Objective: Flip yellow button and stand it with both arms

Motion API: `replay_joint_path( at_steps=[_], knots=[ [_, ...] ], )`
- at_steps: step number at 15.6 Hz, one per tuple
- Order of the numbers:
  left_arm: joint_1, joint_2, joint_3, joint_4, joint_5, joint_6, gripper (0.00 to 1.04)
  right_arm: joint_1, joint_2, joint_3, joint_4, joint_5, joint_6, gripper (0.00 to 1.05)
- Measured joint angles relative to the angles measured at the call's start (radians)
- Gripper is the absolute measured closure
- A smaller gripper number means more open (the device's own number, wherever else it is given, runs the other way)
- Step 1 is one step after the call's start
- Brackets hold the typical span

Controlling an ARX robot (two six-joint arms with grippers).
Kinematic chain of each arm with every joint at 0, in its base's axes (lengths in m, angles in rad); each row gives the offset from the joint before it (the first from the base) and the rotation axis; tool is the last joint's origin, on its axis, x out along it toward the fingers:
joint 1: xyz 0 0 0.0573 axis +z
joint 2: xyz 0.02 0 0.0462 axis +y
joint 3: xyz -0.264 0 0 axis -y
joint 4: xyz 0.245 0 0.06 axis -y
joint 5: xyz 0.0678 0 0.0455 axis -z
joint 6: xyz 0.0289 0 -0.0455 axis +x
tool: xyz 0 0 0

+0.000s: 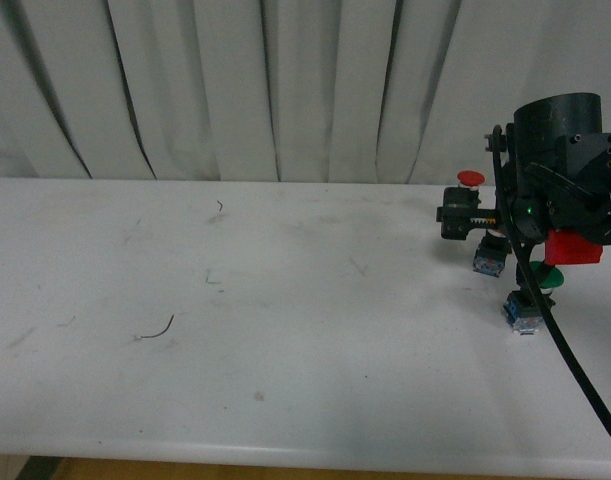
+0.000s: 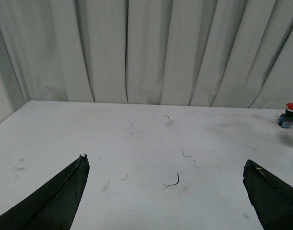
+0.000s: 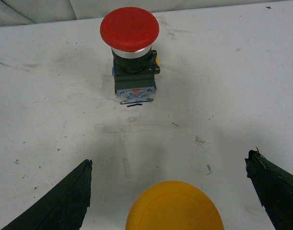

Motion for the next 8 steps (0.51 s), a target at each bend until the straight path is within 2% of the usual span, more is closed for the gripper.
replay_joint_path(
  at_steps=[4,8],
  knots=[
    [0.000,0.000,0.000,0.000,0.000,0.000,0.07,-0.006,-0.044,-0.040,0.042,-0.031,0.000,0.06],
    [0.000,0.000,0.000,0.000,0.000,0.000,0.07,-0.049,-0.275,-0.219,0.176,-0.087,-0.001,0.06]
  ],
)
